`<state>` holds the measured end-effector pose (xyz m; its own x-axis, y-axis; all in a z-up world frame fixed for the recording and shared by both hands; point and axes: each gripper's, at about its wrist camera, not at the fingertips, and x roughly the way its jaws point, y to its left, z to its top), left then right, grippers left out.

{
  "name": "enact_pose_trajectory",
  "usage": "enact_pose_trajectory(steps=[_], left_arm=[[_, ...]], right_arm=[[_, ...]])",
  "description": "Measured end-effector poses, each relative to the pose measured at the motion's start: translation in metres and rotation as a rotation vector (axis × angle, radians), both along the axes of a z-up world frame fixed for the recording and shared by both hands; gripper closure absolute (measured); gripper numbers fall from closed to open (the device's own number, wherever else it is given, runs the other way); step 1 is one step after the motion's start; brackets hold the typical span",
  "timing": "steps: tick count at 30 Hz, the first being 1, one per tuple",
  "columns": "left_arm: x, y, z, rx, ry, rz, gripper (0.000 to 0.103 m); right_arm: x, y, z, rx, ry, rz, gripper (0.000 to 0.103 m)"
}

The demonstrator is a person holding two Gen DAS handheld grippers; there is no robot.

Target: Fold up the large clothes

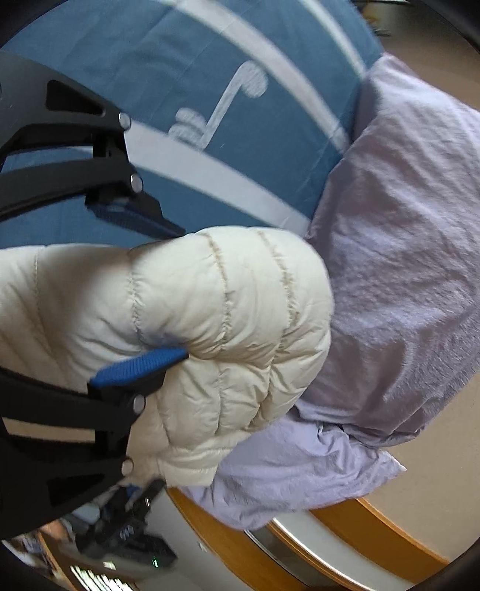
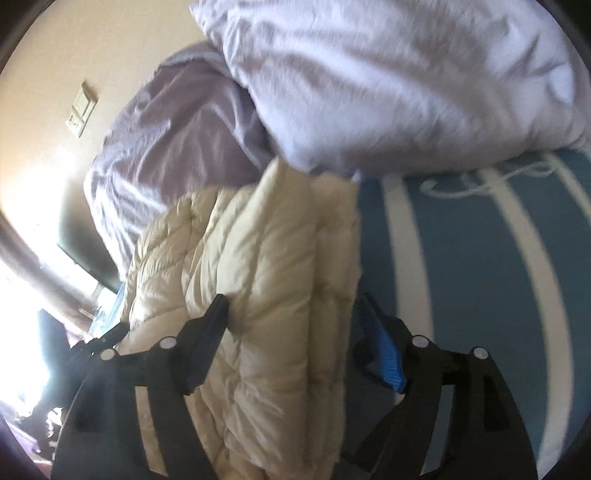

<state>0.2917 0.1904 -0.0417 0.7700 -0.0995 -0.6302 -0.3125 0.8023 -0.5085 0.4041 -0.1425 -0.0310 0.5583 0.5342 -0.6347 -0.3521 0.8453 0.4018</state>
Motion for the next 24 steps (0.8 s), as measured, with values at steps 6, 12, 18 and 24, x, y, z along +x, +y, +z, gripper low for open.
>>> enact_pose_trajectory(steps=[6, 12, 18, 24], left_arm=[[0.001, -0.008, 0.014, 0.126, 0.022, 0.041, 0.02], [0.013, -0.03, 0.027, 0.269, 0.005, 0.07, 0.01], [0.028, -0.059, 0.034, 0.438, -0.033, 0.054, 0.004], [0.045, -0.075, 0.016, 0.561, 0.01, 0.009, 0.004]], right_arm=[[-0.02, 0.031, 0.025, -0.126, -0.138, 0.008, 0.02], [-0.027, 0.078, 0.029, -0.223, -0.242, 0.026, 0.016], [-0.024, 0.097, 0.011, -0.302, -0.323, -0.006, 0.012], [-0.014, 0.103, -0.014, -0.353, -0.305, 0.008, 0.009]])
